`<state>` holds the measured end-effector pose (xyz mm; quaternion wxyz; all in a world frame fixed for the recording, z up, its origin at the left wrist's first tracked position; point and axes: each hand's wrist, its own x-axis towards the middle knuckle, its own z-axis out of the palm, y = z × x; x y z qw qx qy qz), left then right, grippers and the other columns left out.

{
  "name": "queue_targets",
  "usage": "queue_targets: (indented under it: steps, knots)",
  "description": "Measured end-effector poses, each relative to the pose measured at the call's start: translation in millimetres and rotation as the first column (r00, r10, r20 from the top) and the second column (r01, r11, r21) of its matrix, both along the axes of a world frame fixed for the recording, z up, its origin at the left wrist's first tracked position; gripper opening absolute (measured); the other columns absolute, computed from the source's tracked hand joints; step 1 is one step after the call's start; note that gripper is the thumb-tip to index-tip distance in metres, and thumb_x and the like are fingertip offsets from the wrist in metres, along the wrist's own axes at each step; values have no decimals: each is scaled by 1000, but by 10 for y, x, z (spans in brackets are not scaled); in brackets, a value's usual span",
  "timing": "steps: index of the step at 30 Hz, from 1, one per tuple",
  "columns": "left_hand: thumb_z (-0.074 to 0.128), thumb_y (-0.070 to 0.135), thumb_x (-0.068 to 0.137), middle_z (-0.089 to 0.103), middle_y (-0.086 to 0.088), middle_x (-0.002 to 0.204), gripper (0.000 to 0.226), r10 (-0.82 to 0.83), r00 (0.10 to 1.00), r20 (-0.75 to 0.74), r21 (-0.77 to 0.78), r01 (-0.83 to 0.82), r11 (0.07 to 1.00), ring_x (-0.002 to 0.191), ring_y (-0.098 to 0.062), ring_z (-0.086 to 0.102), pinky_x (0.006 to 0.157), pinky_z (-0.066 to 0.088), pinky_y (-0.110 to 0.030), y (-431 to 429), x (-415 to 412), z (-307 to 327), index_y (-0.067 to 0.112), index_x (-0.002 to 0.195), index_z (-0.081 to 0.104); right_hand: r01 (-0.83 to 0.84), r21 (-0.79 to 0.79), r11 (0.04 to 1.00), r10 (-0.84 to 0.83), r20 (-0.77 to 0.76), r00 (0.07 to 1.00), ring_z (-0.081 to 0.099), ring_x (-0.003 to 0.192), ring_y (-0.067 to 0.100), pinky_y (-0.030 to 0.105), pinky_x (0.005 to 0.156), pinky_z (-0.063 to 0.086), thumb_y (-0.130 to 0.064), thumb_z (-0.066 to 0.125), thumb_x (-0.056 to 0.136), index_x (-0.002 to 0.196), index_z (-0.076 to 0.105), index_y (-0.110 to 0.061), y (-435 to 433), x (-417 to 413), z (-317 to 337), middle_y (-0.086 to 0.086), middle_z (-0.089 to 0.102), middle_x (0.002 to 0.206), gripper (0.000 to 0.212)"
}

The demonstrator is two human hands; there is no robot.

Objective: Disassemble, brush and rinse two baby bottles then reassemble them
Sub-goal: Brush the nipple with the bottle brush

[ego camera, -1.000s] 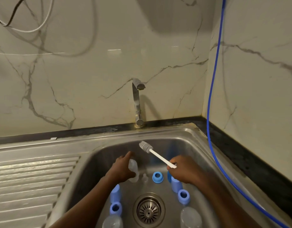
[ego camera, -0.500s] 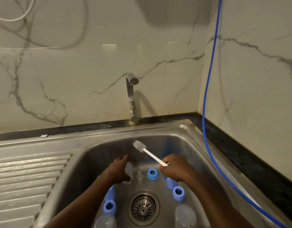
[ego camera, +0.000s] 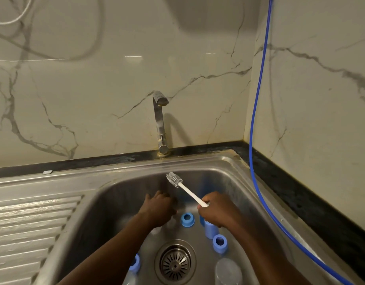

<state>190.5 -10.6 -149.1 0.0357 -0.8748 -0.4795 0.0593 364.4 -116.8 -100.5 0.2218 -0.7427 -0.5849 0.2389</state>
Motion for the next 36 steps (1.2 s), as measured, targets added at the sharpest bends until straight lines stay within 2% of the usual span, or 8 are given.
queue_targets:
  steps: [6,12,19,22,24,27,32,36]
  knots:
    - [58,29,95,57,0,134,33,-28,975,-222,15,32,999,131,-20,50,115,2,-65,-35,165,-161,27,128,59,-19,35,999,19,-9,1000,60,75,17,26,65,47,-18,57,86,83,68,-15,4,-24,-29,2,64,79,12]
    - [51,12,93,63,-2,125,29,-69,979,-192,99,89,991,124,-21,55,119,10,-52,-28,238,-155,22,117,64,-30,43,999,30,-7,1000,65,79,21,27,64,48,-18,57,84,81,65,-19,-1,-17,-26,7,68,84,10]
    - [51,14,94,66,-1,111,23,-60,903,425,35,50,998,103,-19,62,89,45,-27,-148,-115,370,20,106,70,-70,45,997,71,-13,997,65,91,20,31,81,53,-16,59,87,95,58,-19,-61,-38,82,1,64,94,9]
    - [56,15,97,69,-1,85,17,110,720,685,-51,-103,993,83,-21,66,76,50,-26,-190,-543,543,16,85,68,-99,87,991,104,-56,993,67,88,21,35,81,54,-15,57,86,96,53,-20,-94,-77,120,2,66,93,12]
    - [54,16,100,70,-8,73,22,302,327,895,-271,-138,953,79,-29,71,77,57,-36,-284,-776,628,7,85,66,-138,140,980,152,-93,984,67,81,17,33,75,53,-20,56,90,96,57,-24,-110,-135,125,0,68,86,7]
    - [46,17,103,70,-21,85,26,506,-234,831,-505,66,860,87,-34,73,77,59,-38,-426,-1028,690,-3,97,61,-196,222,955,217,-77,973,64,83,14,31,79,51,-26,54,96,100,64,-31,-114,-222,162,-3,67,86,12]
    - [44,13,104,64,-21,80,18,526,-466,712,-526,143,838,77,-28,74,68,60,-31,-360,-1243,578,0,96,54,-249,298,922,259,6,966,59,64,8,27,66,48,-27,64,88,87,65,-37,-105,-279,247,-2,65,72,10]
    - [47,12,103,68,-21,81,13,500,-407,764,-501,112,858,74,-30,72,67,60,-31,-267,-1265,560,4,103,57,-276,309,910,280,34,959,60,66,7,26,66,48,-29,68,85,84,68,-34,-113,-354,242,-8,66,72,6]
